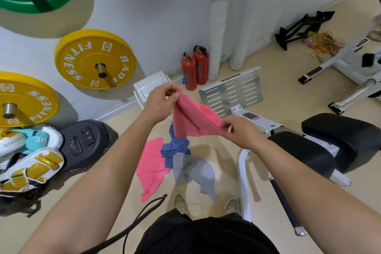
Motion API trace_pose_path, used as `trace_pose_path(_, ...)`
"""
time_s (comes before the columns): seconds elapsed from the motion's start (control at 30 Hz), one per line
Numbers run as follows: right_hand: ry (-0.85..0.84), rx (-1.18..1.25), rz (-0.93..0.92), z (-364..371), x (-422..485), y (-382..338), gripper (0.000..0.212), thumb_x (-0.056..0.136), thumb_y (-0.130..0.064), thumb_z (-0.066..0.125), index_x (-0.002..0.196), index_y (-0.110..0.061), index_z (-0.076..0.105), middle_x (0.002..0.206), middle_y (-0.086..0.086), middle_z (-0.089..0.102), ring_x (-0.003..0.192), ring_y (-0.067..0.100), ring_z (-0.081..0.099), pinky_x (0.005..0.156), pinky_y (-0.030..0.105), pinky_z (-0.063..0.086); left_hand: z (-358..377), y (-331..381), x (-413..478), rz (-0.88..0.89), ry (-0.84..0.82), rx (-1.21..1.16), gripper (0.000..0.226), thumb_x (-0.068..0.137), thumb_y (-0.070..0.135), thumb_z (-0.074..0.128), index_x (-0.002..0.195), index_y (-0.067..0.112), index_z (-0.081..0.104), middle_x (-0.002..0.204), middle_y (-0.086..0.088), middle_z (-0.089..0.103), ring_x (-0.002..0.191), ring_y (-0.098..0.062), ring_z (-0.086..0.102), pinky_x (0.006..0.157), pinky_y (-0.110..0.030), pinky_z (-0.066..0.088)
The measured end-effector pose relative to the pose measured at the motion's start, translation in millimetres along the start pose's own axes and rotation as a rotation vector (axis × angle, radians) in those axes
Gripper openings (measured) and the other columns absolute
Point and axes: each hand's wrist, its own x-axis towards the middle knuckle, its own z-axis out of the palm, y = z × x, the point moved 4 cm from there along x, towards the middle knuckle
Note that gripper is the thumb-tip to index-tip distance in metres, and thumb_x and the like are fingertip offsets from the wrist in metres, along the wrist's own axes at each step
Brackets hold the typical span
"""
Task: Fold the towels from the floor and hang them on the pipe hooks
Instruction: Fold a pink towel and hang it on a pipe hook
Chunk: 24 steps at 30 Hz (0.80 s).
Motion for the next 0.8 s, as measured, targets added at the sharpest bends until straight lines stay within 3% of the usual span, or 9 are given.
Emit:
trace_pose_path(0.13,-0.081,-0.190,0.018,10.5,-4.1,7.2,0.004,0.089,-0.022,0.063,0.090,-0.023,0.067,0.087,-0.005,0.068,0.079,0.019,0.061,0.068,0.032,0.049,-23.2,-17.5,1.5,0.004,0.128,0.016,0.025,0.089,0.003,0.058,0.085,0.027,0.064,0.085,0.014,0.064,0.084,-0.013,0.060,0.083,-0.034,0.050)
trace_pose_path(0.27,-0.089,-0.276,0.039,15.7,-7.3,8.9,0.017,0.089,-0.022,0.058,0.098,-0.028,0.070,0.091,-0.004,0.069,0.086,0.023,0.064,0.067,0.033,0.052,-32.3,-25.1,6.8,-0.002,0.188,0.043,0.017,0.091,0.003,0.058,0.090,0.018,0.067,0.083,0.016,0.062,0.084,-0.011,0.058,0.080,-0.028,0.047)
trace_pose_path(0.5,0.124,-0.315,-0.001,8.7,-12.9,7.2,0.024,0.094,-0.024,0.056,0.113,-0.025,0.071,0.102,-0.002,0.063,0.095,0.024,0.062,0.068,0.033,0.050,-31.1,-54.4,5.1,-0.132,0.248,0.162,0.016,0.093,0.011,0.055,0.091,0.023,0.065,0.091,0.007,0.065,0.089,-0.014,0.058,0.078,-0.029,0.043)
trace_pose_path(0.63,0.351,-0.319,-0.029,-7.5,-15.2,9.0,0.013,0.093,-0.021,0.064,0.094,-0.012,0.074,0.096,0.005,0.049,0.080,0.026,0.052,0.057,0.030,0.038,-29.3,-61.4,0.1,-0.197,0.287,0.166,0.016,0.095,0.011,0.053,0.091,0.024,0.062,0.094,0.003,0.066,0.085,-0.016,0.058,0.072,-0.028,0.040)
trace_pose_path(0.7,0.388,-0.325,-0.025,-16.2,-13.5,11.4,0.014,0.092,-0.021,0.067,0.089,-0.009,0.073,0.096,0.005,0.053,0.078,0.027,0.055,0.057,0.030,0.038,-27.4,-64.3,-1.1,-0.212,0.289,0.155,0.016,0.095,0.011,0.053,0.091,0.024,0.062,0.094,0.002,0.066,0.085,-0.017,0.059,0.072,-0.029,0.043)
trace_pose_path(0.8,0.372,-0.269,-0.005,-30.0,-7.8,12.5,0.015,0.093,-0.023,0.066,0.089,-0.011,0.074,0.092,0.003,0.066,0.080,0.028,0.063,0.066,0.038,0.050,-25.1,-64.8,-0.5,-0.218,0.294,0.124,0.015,0.094,0.011,0.053,0.092,0.023,0.063,0.091,0.002,0.067,0.088,-0.019,0.061,0.078,-0.033,0.049)
